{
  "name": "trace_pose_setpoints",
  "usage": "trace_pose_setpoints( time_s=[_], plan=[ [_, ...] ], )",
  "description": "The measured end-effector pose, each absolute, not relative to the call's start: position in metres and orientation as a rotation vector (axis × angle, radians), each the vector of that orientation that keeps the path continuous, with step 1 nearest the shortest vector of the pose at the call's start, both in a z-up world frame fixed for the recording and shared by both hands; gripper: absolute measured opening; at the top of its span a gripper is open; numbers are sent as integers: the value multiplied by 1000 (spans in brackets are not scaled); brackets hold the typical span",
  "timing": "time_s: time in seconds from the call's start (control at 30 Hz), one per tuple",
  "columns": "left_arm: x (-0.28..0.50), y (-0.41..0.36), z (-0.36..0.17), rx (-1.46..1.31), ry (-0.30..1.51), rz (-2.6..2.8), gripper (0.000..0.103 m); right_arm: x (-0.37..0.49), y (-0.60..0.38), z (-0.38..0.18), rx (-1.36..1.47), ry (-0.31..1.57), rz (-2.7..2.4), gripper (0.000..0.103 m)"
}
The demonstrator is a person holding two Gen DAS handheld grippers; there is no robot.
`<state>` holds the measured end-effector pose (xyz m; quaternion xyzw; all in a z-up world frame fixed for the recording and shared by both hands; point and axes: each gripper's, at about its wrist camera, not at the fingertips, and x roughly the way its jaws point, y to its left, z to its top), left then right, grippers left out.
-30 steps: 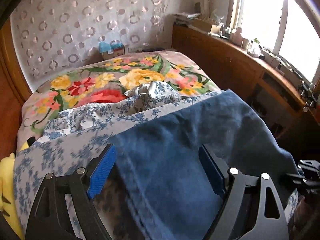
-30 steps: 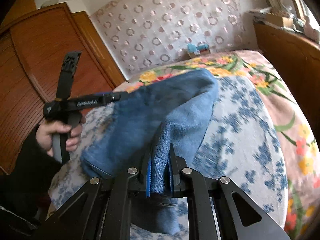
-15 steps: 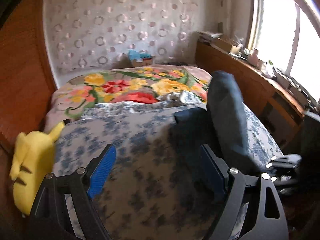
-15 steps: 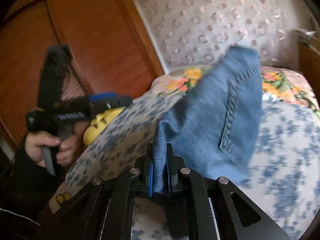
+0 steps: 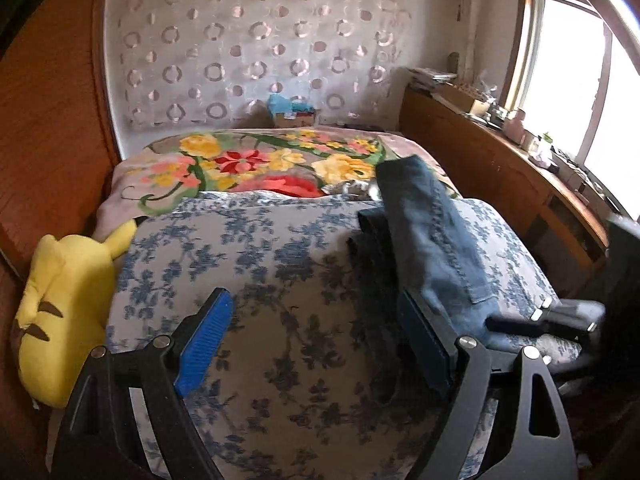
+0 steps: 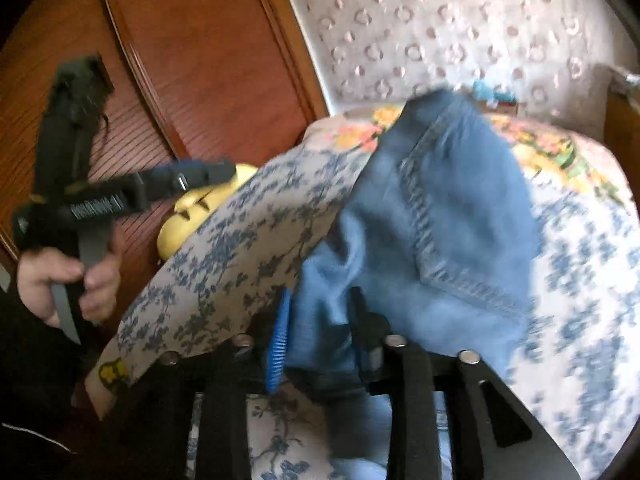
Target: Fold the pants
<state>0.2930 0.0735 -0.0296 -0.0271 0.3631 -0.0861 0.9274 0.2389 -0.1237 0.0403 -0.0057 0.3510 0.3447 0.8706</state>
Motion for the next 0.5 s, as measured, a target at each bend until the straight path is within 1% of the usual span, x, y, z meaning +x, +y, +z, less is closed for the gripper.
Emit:
trace_pose_setpoints(
  time_s=[0.1,0.13,0.17,0.3,0.5],
  plan=[
    [296,57,-33,-57,752,-213,85,232,-141,59,-26,683,682,44],
    [296,53,-34,-56,756,-223,85,232,-149,64,-33,661,658,50],
    [298,45,-38,-53,764,-242,85,234,-156,68,-37,641,630,52],
    [304,24,-57,-44,818,-273,85,261,-184,63,-37,656,541,53],
    [302,7,-90,-14,905,-273,85,315,-176,33,-73,734,497,53]
  ],
)
